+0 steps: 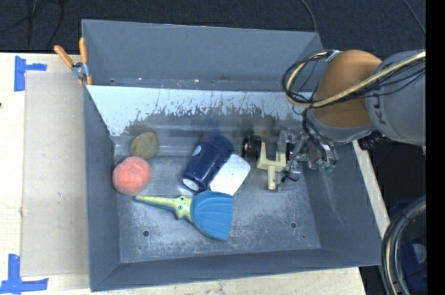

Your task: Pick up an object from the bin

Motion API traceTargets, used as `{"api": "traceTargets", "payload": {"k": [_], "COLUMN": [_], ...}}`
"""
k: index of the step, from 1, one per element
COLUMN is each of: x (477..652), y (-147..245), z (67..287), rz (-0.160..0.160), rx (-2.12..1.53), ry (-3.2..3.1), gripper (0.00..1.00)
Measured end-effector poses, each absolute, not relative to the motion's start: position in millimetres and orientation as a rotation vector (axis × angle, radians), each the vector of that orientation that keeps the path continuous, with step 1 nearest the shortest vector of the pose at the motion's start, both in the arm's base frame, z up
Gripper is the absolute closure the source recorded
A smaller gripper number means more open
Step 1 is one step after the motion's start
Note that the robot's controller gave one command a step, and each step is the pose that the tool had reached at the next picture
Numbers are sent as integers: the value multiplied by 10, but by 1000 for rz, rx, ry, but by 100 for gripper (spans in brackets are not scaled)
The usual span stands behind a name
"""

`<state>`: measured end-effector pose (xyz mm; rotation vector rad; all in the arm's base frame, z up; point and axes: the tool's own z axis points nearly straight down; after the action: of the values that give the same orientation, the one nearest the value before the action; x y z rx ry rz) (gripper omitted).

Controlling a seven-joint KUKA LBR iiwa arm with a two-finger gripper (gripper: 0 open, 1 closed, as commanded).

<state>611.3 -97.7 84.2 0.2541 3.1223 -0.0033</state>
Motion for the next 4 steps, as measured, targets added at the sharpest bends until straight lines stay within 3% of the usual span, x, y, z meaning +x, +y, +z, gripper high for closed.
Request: {"api": "traceTargets", "payload": {"k": [1,2,3,4], "x": [6159,6145,6082,6082], "y": [-898,-748,-622,-622], "z": [963,879,715,715], "rz": [-3,0,-3,-3], "rx": [-362,80,-152,-150], "ry": [3111,3128,3124,3124], "gripper": [0,0,100,100]}}
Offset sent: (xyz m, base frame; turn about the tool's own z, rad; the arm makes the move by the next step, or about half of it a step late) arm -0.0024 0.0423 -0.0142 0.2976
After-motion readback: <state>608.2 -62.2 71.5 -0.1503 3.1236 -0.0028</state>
